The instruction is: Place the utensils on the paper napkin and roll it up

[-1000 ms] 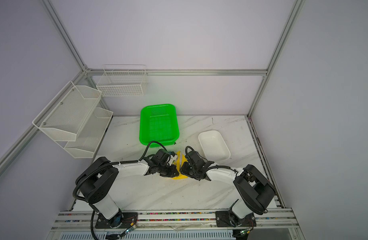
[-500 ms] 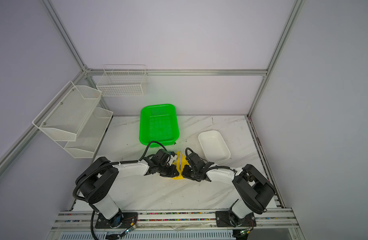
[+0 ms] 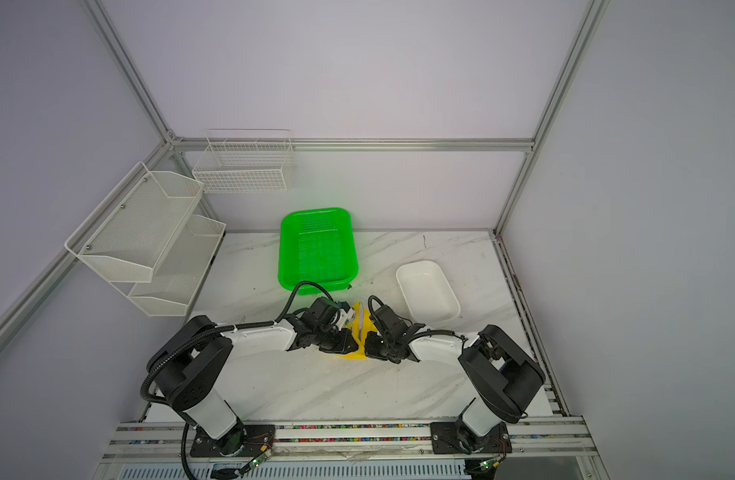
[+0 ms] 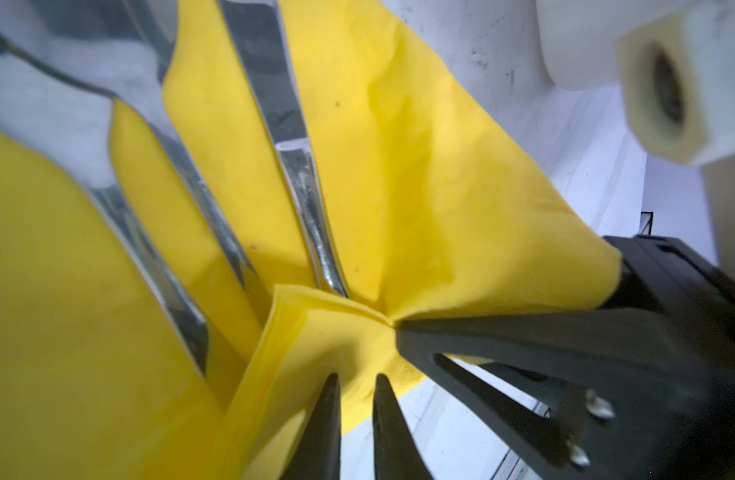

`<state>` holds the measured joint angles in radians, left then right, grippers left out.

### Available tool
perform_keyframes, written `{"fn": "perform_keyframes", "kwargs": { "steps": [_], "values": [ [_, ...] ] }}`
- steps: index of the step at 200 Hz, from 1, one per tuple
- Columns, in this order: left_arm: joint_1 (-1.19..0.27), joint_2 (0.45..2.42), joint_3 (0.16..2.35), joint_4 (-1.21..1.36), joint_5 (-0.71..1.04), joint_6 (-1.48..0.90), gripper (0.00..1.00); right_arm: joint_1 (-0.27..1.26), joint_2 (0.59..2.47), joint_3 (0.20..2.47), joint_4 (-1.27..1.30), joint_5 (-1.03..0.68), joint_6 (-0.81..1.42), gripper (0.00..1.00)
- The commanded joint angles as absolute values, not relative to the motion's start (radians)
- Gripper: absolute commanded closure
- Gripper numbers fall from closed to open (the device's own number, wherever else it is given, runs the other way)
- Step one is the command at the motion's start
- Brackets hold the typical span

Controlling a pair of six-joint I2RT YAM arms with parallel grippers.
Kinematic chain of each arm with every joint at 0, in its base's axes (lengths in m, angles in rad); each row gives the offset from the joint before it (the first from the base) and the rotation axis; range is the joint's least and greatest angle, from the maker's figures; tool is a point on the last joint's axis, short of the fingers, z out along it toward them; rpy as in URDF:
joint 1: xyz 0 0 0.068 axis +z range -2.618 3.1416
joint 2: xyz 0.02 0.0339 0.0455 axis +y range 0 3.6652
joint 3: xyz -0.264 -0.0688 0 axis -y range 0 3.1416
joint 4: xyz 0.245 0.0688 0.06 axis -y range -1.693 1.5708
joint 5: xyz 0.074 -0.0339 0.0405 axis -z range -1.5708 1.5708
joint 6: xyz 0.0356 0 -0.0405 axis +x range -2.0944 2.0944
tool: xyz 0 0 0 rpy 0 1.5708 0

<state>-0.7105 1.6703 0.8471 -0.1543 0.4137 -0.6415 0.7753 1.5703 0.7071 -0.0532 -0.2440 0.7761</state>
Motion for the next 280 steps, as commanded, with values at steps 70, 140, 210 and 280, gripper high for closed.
{"fn": "perform_keyframes", "kwargs": {
  "steps": [70, 140, 210, 280],
  "values": [
    [-0.741, 1.723, 0.963, -0.192, 0.406, -0.654, 0.88, 0.781, 1.560, 0.699, -0.087, -0.234, 0.806, 0.86],
    [-0.741, 1.755, 0.968, -0.232, 0.354, -0.662, 0.90, 0.781, 1.477, 0.707, -0.060, -0.237, 0.831, 0.81],
    [-0.741, 1.720, 0.933, -0.201, 0.330, -0.691, 0.93, 0.781, 1.492, 0.747, -0.042, -0.231, 0.847, 0.95],
    [-0.732, 1.683, 0.883, -0.145, 0.299, -0.758, 0.96, 0.816, 1.560, 0.821, -0.075, -0.231, 0.849, 0.95]
  ]
}}
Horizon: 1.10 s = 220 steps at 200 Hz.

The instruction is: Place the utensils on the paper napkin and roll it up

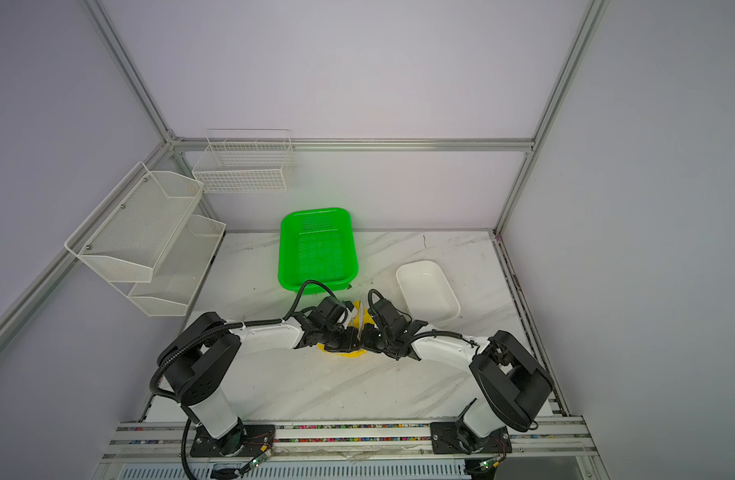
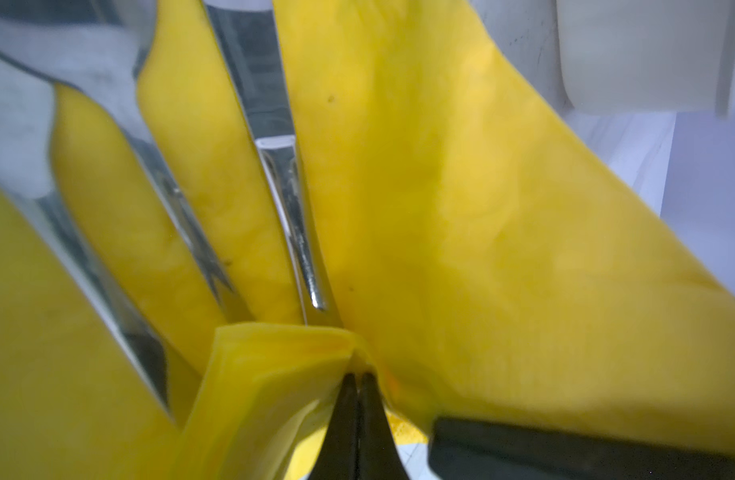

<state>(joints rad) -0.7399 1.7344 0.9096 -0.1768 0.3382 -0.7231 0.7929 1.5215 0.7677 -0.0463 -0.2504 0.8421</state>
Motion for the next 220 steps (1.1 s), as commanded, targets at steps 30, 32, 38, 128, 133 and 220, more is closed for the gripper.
{"fn": "perform_keyframes", "kwargs": {
  "steps": [30, 32, 38, 128, 133, 220],
  "values": [
    [-0.723, 1.634, 0.857, -0.140, 0.277, -0.773, 0.96, 0.830, 1.601, 0.855, -0.111, -0.205, 0.844, 0.95],
    [-0.722, 1.631, 0.855, -0.141, 0.274, -0.774, 0.95, 0.830, 1.601, 0.856, -0.114, -0.204, 0.845, 0.95],
    [-0.721, 1.620, 0.851, -0.146, 0.268, -0.776, 0.95, 0.833, 1.606, 0.861, -0.117, -0.200, 0.845, 0.95],
    [-0.685, 1.533, 0.758, -0.160, 0.250, -0.789, 0.93, 0.864, 1.680, 0.935, -0.153, -0.195, 0.817, 0.94],
    [-0.683, 1.540, 0.759, -0.163, 0.251, -0.788, 0.93, 0.868, 1.684, 0.938, -0.156, -0.194, 0.817, 0.93],
    [-0.630, 1.525, 0.769, -0.157, 0.279, -0.785, 0.92, 0.888, 1.666, 0.956, -0.142, -0.210, 0.781, 0.67]
  ]
}}
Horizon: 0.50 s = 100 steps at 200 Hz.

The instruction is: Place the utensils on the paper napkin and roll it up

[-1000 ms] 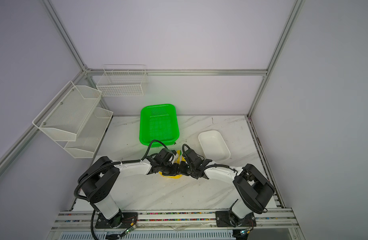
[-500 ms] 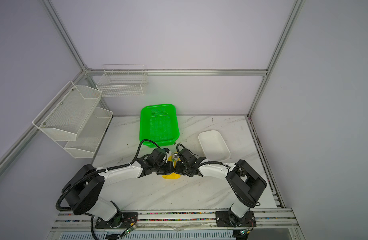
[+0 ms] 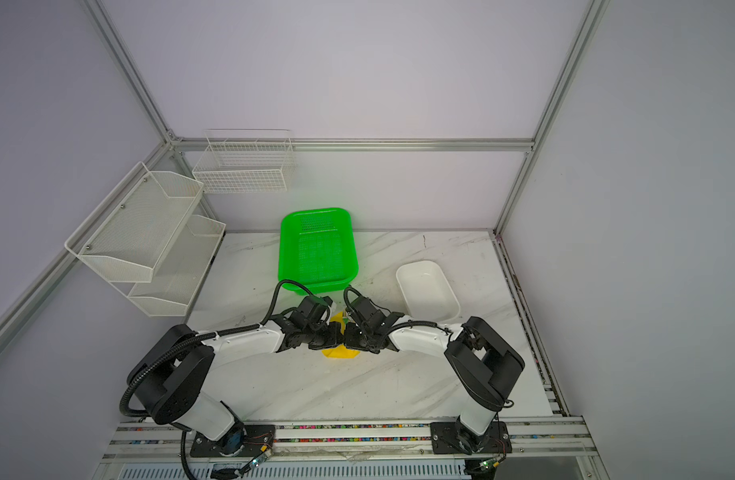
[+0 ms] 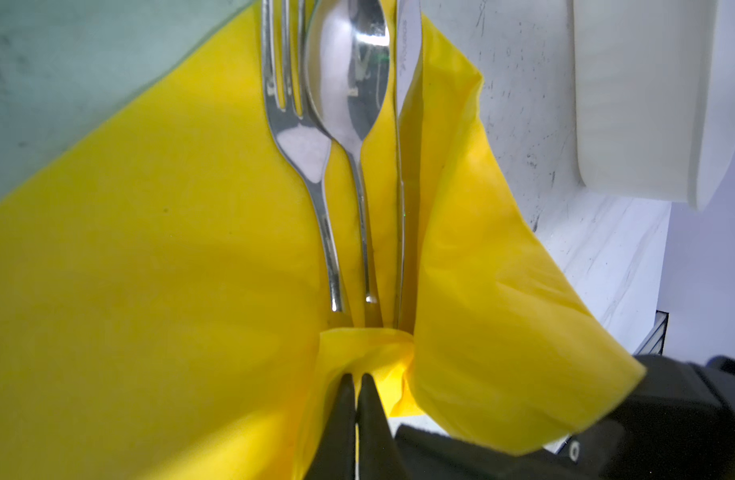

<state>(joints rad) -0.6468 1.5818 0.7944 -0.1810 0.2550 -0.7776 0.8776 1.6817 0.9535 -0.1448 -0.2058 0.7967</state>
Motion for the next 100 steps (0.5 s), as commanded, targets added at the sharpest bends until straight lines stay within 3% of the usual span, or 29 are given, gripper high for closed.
{"fn": "perform_keyframes", "kwargs": {
  "steps": [1, 34, 100],
  "values": [
    [-0.629, 1.524, 0.768, -0.157, 0.279, -0.785, 0.92, 0.887, 1.665, 0.955, -0.141, -0.211, 0.780, 0.67],
    [-0.589, 1.449, 0.762, -0.133, 0.326, -0.796, 0.86, 0.887, 1.651, 0.937, -0.102, -0.232, 0.763, 0.63],
    [-0.510, 1.476, 0.770, 0.059, 0.607, -0.865, 0.60, 0.890, 1.594, 0.873, 0.007, -0.263, 0.740, 0.57]
  ]
}}
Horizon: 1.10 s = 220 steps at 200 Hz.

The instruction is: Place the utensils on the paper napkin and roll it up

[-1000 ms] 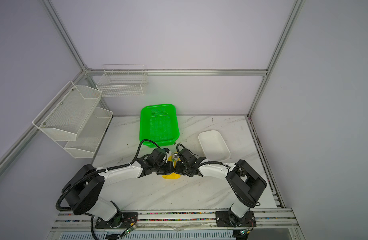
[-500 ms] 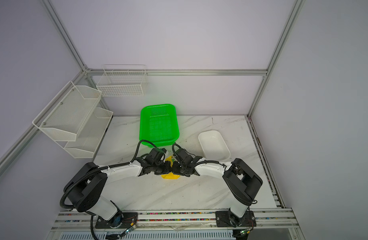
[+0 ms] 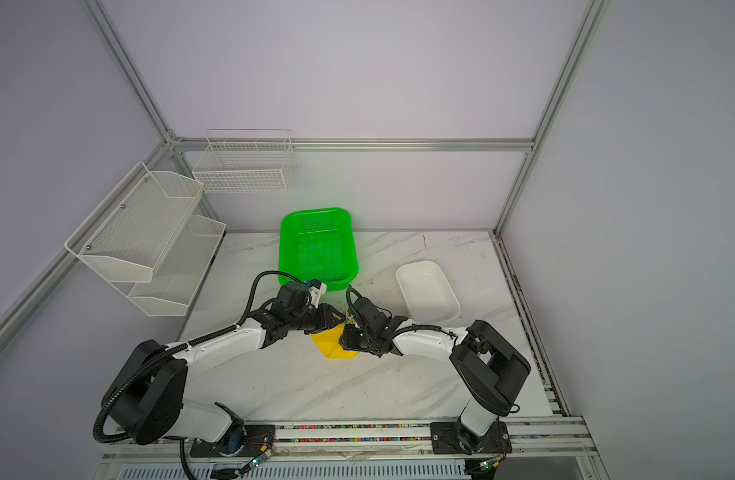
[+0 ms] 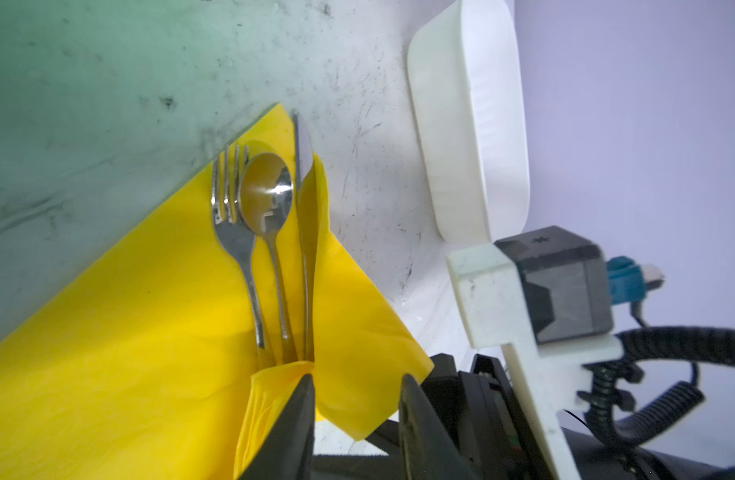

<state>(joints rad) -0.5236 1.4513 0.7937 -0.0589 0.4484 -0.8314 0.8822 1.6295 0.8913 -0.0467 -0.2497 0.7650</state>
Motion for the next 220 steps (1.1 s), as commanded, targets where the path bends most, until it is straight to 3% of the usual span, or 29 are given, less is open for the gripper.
{"fn": "perform_keyframes", "kwargs": {
  "steps": [1, 69, 86, 115, 220],
  "values": [
    [-0.509, 1.478, 0.772, 0.062, 0.610, -0.865, 0.60, 0.890, 1.593, 0.873, 0.007, -0.263, 0.739, 0.57],
    [-0.508, 1.568, 0.824, 0.034, 0.669, -0.853, 0.55, 0.890, 1.600, 0.865, 0.021, -0.247, 0.725, 0.55],
    [-0.506, 1.562, 0.822, 0.040, 0.672, -0.848, 0.44, 0.890, 1.600, 0.862, 0.029, -0.251, 0.730, 0.54],
    [-0.506, 1.582, 0.834, 0.040, 0.718, -0.831, 0.40, 0.889, 1.592, 0.851, 0.053, -0.259, 0.733, 0.52],
    [-0.507, 1.632, 0.890, -0.063, 0.744, -0.760, 0.43, 0.889, 1.550, 0.826, 0.114, -0.261, 0.737, 0.53]
  ]
}}
